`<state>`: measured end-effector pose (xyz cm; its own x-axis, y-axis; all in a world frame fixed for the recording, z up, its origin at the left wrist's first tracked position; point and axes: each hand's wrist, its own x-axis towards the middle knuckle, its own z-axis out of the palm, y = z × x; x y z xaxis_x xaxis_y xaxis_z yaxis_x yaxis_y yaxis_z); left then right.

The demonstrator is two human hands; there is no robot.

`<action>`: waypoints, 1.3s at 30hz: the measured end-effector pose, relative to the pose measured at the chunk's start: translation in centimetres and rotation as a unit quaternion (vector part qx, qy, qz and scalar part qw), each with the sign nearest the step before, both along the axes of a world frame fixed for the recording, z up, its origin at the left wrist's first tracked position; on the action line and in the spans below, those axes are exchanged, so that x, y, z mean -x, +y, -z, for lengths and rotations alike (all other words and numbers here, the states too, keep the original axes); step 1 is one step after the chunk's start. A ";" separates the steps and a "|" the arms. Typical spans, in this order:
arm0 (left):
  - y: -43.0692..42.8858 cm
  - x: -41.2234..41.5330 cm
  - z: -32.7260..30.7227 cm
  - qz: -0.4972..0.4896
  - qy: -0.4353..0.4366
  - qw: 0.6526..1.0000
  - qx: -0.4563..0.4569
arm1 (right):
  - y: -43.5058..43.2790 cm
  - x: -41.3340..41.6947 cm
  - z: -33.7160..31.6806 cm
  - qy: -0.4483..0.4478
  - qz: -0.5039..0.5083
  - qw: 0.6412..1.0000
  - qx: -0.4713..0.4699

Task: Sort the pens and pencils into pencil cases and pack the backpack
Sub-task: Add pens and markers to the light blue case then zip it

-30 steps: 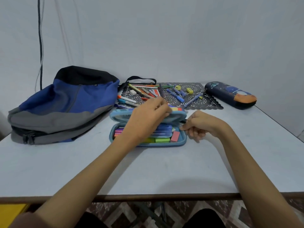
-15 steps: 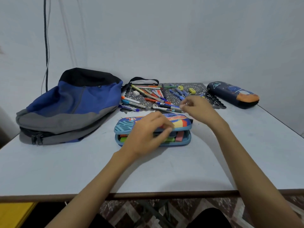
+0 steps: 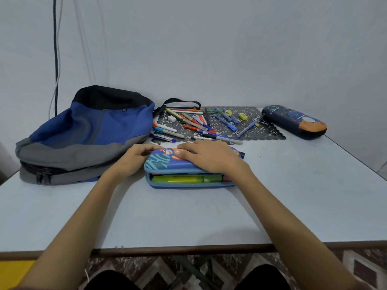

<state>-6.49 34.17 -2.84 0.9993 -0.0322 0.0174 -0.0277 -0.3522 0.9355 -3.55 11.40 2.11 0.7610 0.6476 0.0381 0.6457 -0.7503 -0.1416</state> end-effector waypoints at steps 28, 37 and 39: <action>0.7 -1.3 1.7 0.035 -0.014 0.999 0.004 | -0.4 0.5 -0.5 0.055 0.006 0.998 0.011; 0.9 -1.1 1.9 0.018 -0.034 0.999 0.009 | -0.4 0.4 -0.5 0.060 0.011 0.998 0.016; 1.0 -1.0 2.0 0.014 -0.053 0.998 -0.027 | -0.4 0.4 -0.6 0.068 0.012 0.998 0.015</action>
